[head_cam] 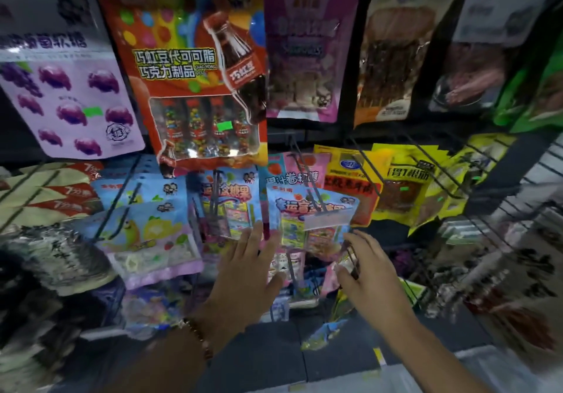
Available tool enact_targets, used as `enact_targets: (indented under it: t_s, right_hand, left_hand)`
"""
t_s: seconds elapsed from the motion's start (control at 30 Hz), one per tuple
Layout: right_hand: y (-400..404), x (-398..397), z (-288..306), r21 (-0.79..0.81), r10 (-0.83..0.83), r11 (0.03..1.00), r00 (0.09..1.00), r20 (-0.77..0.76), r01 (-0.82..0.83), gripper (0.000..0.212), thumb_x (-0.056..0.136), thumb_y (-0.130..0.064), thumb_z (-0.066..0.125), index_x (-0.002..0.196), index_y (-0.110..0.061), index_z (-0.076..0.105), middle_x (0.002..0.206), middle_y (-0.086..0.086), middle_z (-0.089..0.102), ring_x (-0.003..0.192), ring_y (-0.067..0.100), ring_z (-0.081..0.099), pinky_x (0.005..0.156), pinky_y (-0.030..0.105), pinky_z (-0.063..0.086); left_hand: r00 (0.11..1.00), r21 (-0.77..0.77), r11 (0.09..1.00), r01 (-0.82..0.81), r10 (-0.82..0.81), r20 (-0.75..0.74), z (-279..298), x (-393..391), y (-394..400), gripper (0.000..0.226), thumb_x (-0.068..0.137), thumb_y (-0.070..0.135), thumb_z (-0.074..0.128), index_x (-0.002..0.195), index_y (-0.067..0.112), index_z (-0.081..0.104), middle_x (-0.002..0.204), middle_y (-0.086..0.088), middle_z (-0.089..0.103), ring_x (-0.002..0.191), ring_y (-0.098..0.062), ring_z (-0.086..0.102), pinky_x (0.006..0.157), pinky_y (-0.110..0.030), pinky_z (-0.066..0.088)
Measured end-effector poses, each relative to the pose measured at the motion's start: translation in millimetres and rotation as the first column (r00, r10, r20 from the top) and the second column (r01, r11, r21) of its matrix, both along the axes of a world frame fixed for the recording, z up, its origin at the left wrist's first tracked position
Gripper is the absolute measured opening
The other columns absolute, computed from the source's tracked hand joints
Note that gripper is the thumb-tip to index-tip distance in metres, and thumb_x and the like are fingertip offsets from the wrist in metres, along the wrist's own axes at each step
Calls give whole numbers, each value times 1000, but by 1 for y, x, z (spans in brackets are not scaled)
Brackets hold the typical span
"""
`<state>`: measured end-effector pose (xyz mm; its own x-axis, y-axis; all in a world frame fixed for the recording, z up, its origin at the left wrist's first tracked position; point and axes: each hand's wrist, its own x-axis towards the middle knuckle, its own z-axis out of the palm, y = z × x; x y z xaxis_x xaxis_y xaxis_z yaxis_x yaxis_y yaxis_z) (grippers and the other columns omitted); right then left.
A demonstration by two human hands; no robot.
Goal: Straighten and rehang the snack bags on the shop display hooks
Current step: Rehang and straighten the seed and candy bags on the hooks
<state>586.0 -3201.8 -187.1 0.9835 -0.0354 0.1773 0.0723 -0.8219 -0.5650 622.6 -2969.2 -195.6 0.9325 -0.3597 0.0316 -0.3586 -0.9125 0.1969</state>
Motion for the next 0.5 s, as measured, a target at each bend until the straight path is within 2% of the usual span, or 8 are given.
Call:
enact_targets:
  t_s: [0.07,0.13,0.27,0.33,0.5]
  right_hand:
    - [-5,3,1,49,-6,999,1000,23,5,48,93,-27,61,137,-24,41,131,-7,41,102,15,51,84,28,36]
    - [-9,9,1,108,-23,994,999,33,19,52,93,-27,62,138,-23,38,123,-10,39,112,16,49,88,27,37]
    - [-14,27,1,110,-22,994,999,43,17,73,92,-29,63,151,-17,22,148,0,34,136,19,35,109,36,37]
    - [-16,36,3,84,-11,996,998,58,6,79,92,-29,63,153,-15,16,155,3,28,143,22,28,113,43,34]
    - [-22,55,17,-44,60,997,993,103,-56,82,94,-29,60,156,-21,6,164,0,3,150,20,7,119,40,24]
  left_hand:
    - [1000,-15,1000,-23,22,-12,3,-3,-6,72,102,53,35,154,38,-14,163,-3,-20,150,-25,-18,123,-45,-2]
    - [999,-34,999,-41,41,-9,7,-5,-9,72,102,50,36,154,38,-13,163,-1,-23,150,-25,-20,123,-43,-3]
    - [995,-40,994,-103,103,7,18,-2,-10,74,101,49,38,154,37,-13,161,0,-25,150,-25,-20,121,-41,-3]
    - [992,-24,993,-120,120,32,23,4,-12,74,101,49,38,154,35,-12,162,-2,-23,150,-26,-18,123,-43,1]
    - [987,-78,990,-114,122,104,41,24,-25,76,101,42,42,154,36,-11,164,-5,-15,151,-27,-13,123,-48,6]
